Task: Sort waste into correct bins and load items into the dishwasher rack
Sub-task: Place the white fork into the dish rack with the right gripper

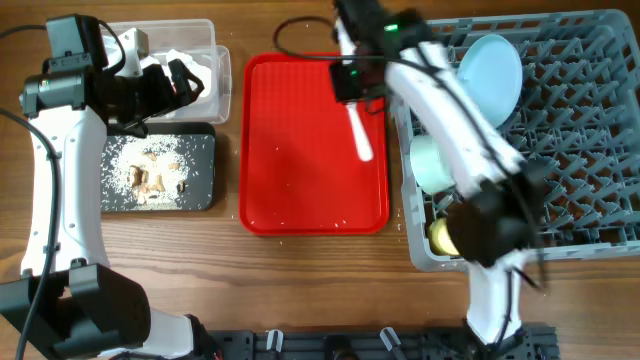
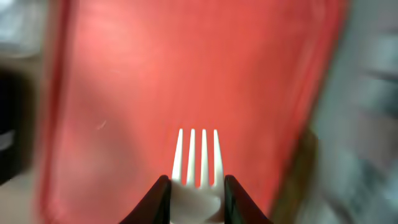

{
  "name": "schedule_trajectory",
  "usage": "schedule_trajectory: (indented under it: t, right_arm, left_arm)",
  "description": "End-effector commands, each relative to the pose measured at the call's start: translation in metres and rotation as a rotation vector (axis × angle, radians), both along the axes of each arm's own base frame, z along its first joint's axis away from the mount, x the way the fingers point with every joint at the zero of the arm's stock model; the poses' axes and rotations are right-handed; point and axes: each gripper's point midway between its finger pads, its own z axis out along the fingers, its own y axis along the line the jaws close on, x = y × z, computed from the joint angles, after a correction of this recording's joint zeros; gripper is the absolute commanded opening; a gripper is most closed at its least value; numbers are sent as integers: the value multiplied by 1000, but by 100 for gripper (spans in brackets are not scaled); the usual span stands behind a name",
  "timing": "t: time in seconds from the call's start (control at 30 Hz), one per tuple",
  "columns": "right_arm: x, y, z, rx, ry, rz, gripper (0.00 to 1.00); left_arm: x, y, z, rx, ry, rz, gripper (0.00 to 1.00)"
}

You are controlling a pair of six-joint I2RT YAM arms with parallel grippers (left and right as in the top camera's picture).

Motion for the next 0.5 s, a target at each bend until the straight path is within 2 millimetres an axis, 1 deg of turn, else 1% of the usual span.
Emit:
schedule_trajectory:
  t: [0.0,0.03,0.07,0.1,0.13,0.17,0.2,0.23,0.3,0.33,0.37,0.43,0.47]
  right_arm:
    - [-28,-68,92,8,-117,-159,17]
    - [-41,-105,106,-51,-124,-268,17]
    - [-52,-138,115,-111,-124,-374,17]
    - [-72,-181,120,-192,-97,-508,17]
    - [-75,-195,121,-196,-89,-528,16]
    - [-82,-215,116,-190,-60,-592,16]
    - [-87,-231,102,-204,-12,-650,16]
    - [-91,-239,89,-218,32,-684,16]
    - [-107,-258,49,-274,153,-761,11]
    - [-113,-263,31,-297,196,-783,11]
    - [-120,-270,8,-351,231,-799,15]
    - [-119,-272,-16,-370,239,-785,24]
    - [-118,-272,-25,-372,238,-774,29]
  left_arm:
    - [1,4,4,13,-19,-5,100]
    - [2,4,4,13,-19,-5,100]
    - [1,4,4,13,-19,-5,100]
    - [1,4,4,13,-19,-5,100]
    - [1,4,4,13,-19,-5,100]
    - [1,4,4,13,-19,-5,100]
    - [1,4,4,13,-19,-5,100]
    - [1,4,4,13,-19,-5,100]
    - [1,4,4,13,-19,-5,100]
    - [1,4,4,13,-19,-5,100]
    - [1,4,4,13,-19,-5,100]
    - [1,4,4,13,-19,-5,100]
    - [1,4,4,13,-19,-5,100]
